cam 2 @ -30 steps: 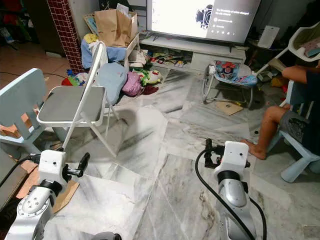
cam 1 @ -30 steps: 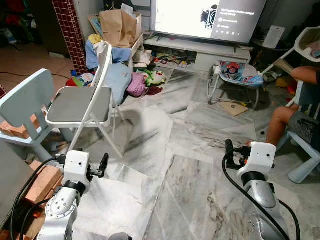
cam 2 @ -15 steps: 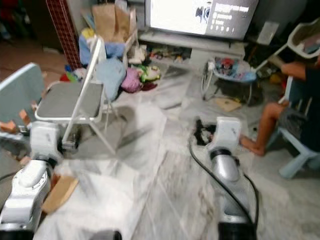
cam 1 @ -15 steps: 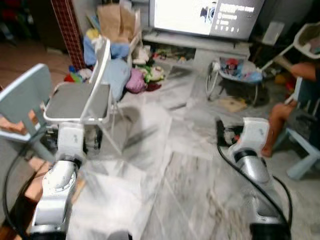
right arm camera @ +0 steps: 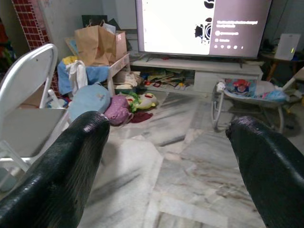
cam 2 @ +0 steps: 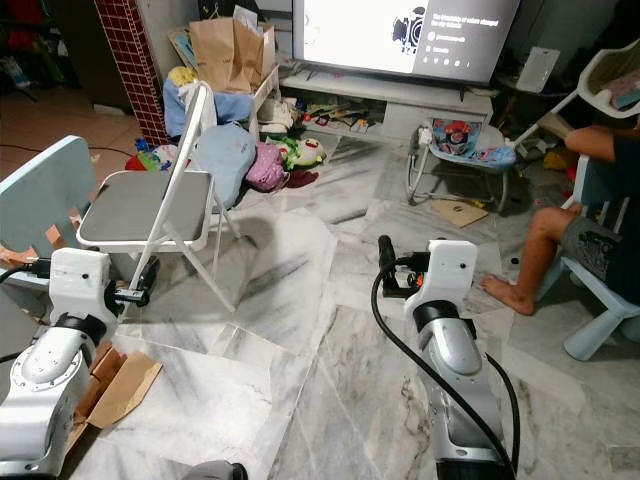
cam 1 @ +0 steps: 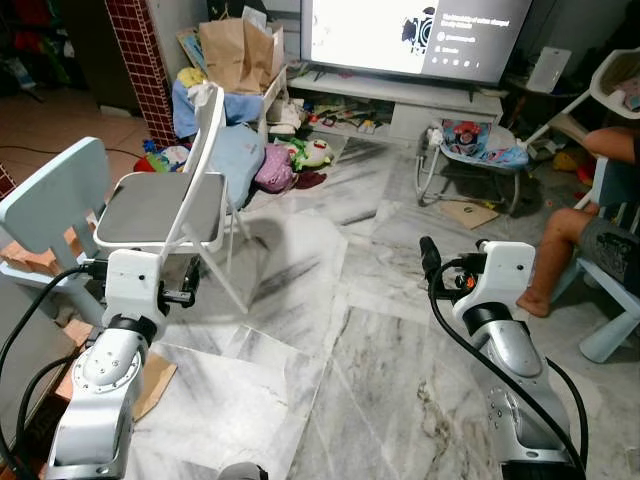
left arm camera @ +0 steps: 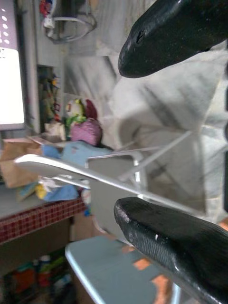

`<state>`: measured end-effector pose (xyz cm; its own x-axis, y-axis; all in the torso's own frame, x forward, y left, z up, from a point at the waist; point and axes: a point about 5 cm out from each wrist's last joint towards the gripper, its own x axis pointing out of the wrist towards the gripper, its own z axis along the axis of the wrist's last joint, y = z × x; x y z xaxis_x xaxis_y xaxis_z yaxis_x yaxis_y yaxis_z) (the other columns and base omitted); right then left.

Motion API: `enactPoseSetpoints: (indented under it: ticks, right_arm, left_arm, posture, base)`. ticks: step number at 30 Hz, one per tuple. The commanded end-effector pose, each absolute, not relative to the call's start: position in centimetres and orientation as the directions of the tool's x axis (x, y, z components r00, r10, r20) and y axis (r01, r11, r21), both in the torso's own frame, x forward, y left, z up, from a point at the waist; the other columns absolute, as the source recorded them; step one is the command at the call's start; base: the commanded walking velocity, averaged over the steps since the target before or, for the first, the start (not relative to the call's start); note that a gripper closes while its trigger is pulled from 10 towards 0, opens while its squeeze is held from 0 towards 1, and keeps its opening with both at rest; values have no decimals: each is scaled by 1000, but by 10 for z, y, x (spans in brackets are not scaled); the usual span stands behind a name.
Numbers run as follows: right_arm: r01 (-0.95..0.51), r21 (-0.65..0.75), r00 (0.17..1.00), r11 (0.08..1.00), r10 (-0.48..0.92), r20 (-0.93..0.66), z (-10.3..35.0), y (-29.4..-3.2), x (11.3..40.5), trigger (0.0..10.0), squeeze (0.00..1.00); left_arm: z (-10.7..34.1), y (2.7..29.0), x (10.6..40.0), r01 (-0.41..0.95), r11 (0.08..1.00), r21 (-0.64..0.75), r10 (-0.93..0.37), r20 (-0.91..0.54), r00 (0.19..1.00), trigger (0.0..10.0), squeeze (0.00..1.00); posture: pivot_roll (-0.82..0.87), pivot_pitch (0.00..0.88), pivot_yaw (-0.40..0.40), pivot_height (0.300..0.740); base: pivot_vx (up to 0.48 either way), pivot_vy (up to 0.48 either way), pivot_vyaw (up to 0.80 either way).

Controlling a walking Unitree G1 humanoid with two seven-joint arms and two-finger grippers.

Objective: Restocking fridge

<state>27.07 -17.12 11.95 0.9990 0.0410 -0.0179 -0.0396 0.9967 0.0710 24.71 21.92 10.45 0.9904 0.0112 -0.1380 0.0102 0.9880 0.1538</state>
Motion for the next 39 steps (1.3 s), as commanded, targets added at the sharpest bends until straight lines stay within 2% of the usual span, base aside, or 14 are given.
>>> enactPoseSetpoints:
  ticks: [1, 8, 16, 27, 39]
  right_arm:
    - [-51, 79, 999, 996, 52, -16, 121, -168, 272, 10000, 0]
    - [-64, 34, 998, 997, 65, -15, 122, -167, 275, 10000, 0]
    - [-85, 17, 996, 996, 85, 2, 127, -166, 279, 10000, 0]
    - [-80, 28, 997, 996, 80, 7, 127, -167, 280, 10000, 0]
    - [-68, 23, 998, 997, 67, 6, 127, -169, 283, 10000, 0]
  left_arm:
    - [107, 218, 247, 21, 990, 140, -2, -136, 991, 10000, 0]
    - [109, 205, 248, 87, 983, 160, -66, -134, 989, 10000, 0]
    - [110, 200, 251, 74, 970, 229, -46, -125, 991, 10000, 0]
    - [113, 197, 253, 85, 964, 253, -56, -119, 991, 10000, 0]
    - [113, 197, 257, 86, 959, 272, -49, -142, 989, 10000, 0]
  posture:
    - [71, 0, 6, 740]
    - [77, 0, -9, 740]
    - [78, 0, -10, 740]
    - [81, 0, -6, 740]
    - [88, 0, -13, 740]
  base:
    - [0, 0, -800]
    - [0, 456, -114]
    - [0, 474, 0]
    - [0, 439, 0]
    - [-347, 332, 0]
